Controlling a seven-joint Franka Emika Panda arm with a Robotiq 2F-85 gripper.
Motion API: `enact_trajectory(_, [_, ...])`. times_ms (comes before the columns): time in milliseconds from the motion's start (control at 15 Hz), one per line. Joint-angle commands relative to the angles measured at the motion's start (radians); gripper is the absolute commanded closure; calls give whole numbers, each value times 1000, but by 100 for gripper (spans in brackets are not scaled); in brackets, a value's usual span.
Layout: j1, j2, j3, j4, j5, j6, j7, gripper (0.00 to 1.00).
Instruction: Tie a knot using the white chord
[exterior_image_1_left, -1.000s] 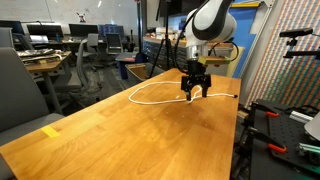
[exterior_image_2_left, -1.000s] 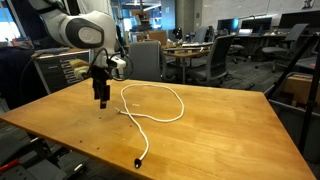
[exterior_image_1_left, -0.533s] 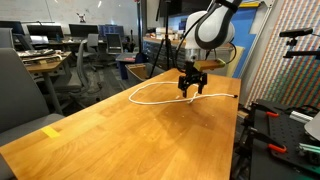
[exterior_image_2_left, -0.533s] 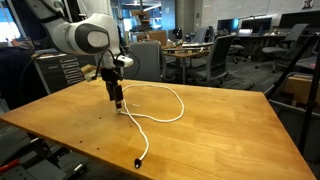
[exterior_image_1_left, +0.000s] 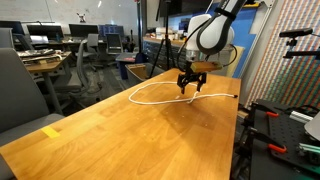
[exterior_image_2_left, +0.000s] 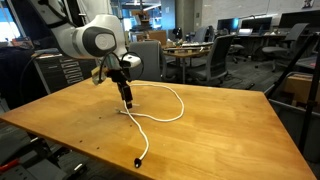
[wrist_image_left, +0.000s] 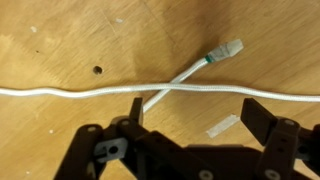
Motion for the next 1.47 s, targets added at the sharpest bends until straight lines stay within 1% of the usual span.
enact_trajectory(0, [-48,67,56,35,111,22,-49,0])
enact_trajectory(133, [-71,98,87,45,179,27,-76,0])
enact_trajectory(267, [-82,127,104,58,226,42,-94,0])
enact_trajectory(333, [-82,139,104,62,239,58,-97,9])
enact_trajectory(400, [-80,148,103,66,248,63,-101,26])
enact_trajectory(467, [-78,150,103,67,255,72,-103,34])
enact_trajectory(600, [-79,130,111,56,269,73,-116,48])
enact_trajectory(800, [-59,98,108,34,255,79,-119,73])
enact_trajectory(933, [-47,93,102,30,243,74,-120,86])
enact_trajectory(1000, [-43,93,101,32,240,70,-122,94])
enact_trajectory(1133, [-39,87,108,32,240,70,-136,99])
enact_trajectory(1200, [-33,78,108,29,234,71,-141,98])
enact_trajectory(1267, [-17,66,108,22,221,76,-145,100])
enact_trajectory(1333, [14,53,97,15,190,73,-143,95])
enact_trajectory(1400, [64,34,77,4,142,73,-132,94])
